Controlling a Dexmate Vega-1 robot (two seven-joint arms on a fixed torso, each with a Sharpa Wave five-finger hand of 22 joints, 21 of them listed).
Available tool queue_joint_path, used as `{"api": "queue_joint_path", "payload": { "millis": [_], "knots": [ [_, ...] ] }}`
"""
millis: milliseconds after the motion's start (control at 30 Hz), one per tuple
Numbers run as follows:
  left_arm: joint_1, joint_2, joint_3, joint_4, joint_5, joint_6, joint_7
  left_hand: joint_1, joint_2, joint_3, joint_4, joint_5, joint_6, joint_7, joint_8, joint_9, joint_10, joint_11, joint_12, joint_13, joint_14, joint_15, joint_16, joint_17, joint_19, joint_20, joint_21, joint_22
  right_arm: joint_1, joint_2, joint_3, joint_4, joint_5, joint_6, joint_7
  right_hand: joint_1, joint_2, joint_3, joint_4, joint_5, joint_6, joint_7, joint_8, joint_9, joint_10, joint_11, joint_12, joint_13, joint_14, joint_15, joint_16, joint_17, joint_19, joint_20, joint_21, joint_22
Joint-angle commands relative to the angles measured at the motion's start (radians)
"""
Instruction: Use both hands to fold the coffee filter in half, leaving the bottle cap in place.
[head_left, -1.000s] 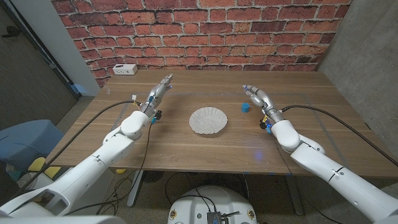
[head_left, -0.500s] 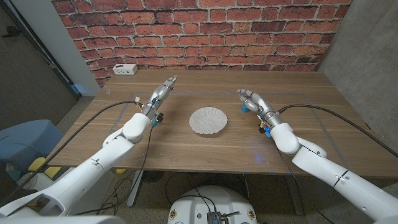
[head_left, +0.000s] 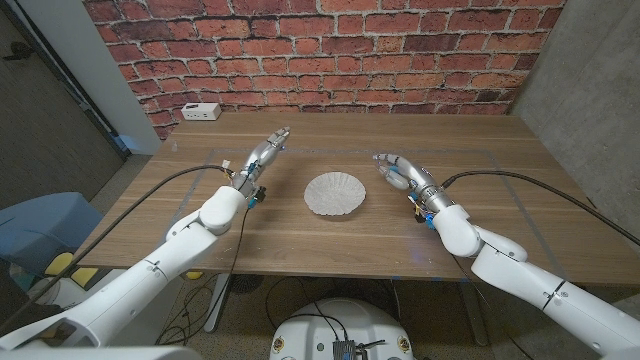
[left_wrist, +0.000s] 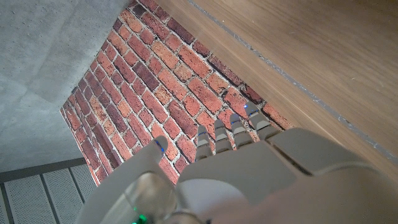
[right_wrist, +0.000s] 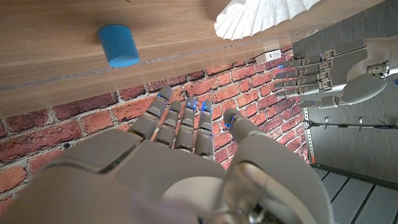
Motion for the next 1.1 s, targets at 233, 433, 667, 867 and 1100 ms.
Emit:
{"api": "queue_joint_path", "payload": {
  "millis": [233,433,667,867,1100],
  "knots": [
    [0.015,0.017,0.007,-0.045,0.005,0.058,-0.017,0.017,0.043,0.013,0.001,-0.012,0.0,-0.003,-0.006,0.003,0.001,0.003,-0.01,0.001,-0.002,-0.002,-0.01,0.003,0.006,-0.003,-0.003,0.002,-0.03,-0.031,-0.054,-0.057,-0.178,-0.031,0.018,0.042,-0.004,0.026,-0.003,-0.006,0.086,-0.009,0.017,0.005,0.051,-0.009,0.009,0.004,0.04,-0.026,0.016,0.003,0.032,-0.003,-0.008,0.006],
    [0.017,0.021,0.009,-0.051,0.002,0.067,-0.021,0.018,0.043,0.016,0.003,-0.016,-0.005,-0.005,-0.01,0.003,-0.006,0.002,-0.017,0.002,-0.006,-0.001,-0.015,0.003,0.006,-0.004,-0.006,0.002,-0.02,-0.031,-0.071,-0.066,-0.208,-0.044,0.054,0.047,-0.005,0.029,-0.004,-0.007,0.086,-0.009,0.013,0.005,0.05,-0.011,0.005,0.004,0.035,-0.026,0.015,0.003,0.031,-0.004,-0.01,0.006],
    [0.017,0.027,0.01,-0.058,-0.002,0.084,-0.027,0.018,0.042,0.018,0.004,-0.018,-0.008,-0.004,-0.012,0.003,-0.008,0.001,-0.019,0.002,-0.009,0.001,-0.017,0.003,0.005,-0.004,-0.008,0.002,-0.008,-0.029,-0.089,-0.066,-0.235,-0.043,0.085,0.051,-0.005,0.03,-0.002,-0.008,0.086,-0.008,0.008,0.006,0.05,-0.008,0.002,0.005,0.037,-0.023,0.015,0.004,0.035,-0.001,-0.011,0.006],
    [0.015,0.03,0.012,-0.061,-0.006,0.1,-0.03,0.018,0.041,0.019,0.005,-0.02,-0.009,-0.006,-0.013,0.003,-0.007,0.003,-0.021,0.002,-0.008,0.002,-0.018,0.004,0.005,-0.003,-0.009,0.002,0.01,-0.021,-0.111,-0.047,-0.249,-0.014,0.108,0.057,-0.006,0.03,0.001,-0.009,0.102,-0.005,0.004,0.006,0.077,-0.009,0.005,0.005,0.063,-0.033,0.027,0.007,0.054,0.011,-0.007,0.007],
    [0.012,0.031,0.014,-0.06,-0.008,0.103,-0.033,0.017,0.04,0.02,0.006,-0.022,-0.01,-0.005,-0.013,0.003,-0.005,0.002,-0.023,0.002,-0.008,0.002,-0.019,0.004,0.006,-0.003,-0.011,0.003,0.023,-0.018,-0.124,-0.039,-0.258,0.007,0.134,0.062,-0.007,0.031,0.003,-0.009,0.115,-0.009,0.003,0.006,0.096,-0.004,0.008,0.005,0.078,-0.03,0.034,0.01,0.067,0.009,-0.006,0.008]
  ]
}}
